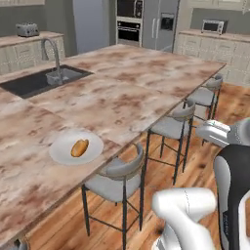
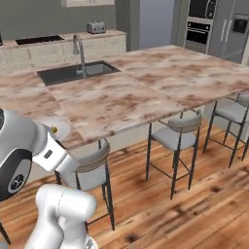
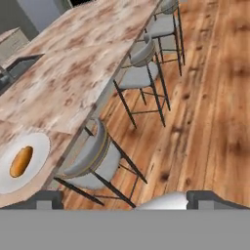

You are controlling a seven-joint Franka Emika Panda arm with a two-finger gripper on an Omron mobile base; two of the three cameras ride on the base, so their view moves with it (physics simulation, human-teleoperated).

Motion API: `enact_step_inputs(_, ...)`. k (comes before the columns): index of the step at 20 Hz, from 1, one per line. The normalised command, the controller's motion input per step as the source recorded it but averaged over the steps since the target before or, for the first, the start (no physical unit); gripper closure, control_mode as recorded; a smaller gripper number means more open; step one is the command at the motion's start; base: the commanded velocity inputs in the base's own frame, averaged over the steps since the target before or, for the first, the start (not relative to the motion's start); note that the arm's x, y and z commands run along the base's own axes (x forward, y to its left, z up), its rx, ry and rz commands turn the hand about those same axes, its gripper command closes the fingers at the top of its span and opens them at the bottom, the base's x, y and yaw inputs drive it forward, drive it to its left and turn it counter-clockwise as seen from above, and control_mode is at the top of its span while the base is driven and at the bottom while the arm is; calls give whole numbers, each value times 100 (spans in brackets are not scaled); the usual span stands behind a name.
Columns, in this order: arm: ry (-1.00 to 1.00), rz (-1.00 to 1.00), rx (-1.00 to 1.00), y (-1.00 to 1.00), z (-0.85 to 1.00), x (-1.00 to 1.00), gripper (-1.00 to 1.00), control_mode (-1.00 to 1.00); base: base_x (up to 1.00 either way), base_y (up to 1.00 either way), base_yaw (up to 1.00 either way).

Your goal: Move the hot dog bun to the plate on the dining table and place the condiment next to that plate. Then navigate to the fridge and take the sausage and place it on the plate as well.

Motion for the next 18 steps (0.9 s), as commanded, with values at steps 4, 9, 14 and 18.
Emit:
enact_step_inputs(4, 0, 0, 0, 0, 0, 0, -100, 100, 11, -27, -84)
enact_step_inputs(9, 0, 0, 0, 0, 0, 0, -100, 100, 48, -56, -62)
enact_step_inputs(14, 0, 0, 0, 0, 0, 0, -100, 100, 77, -73, -32)
enact_step_inputs(18, 0, 0, 0, 0, 0, 0, -100, 100, 100, -47, -2)
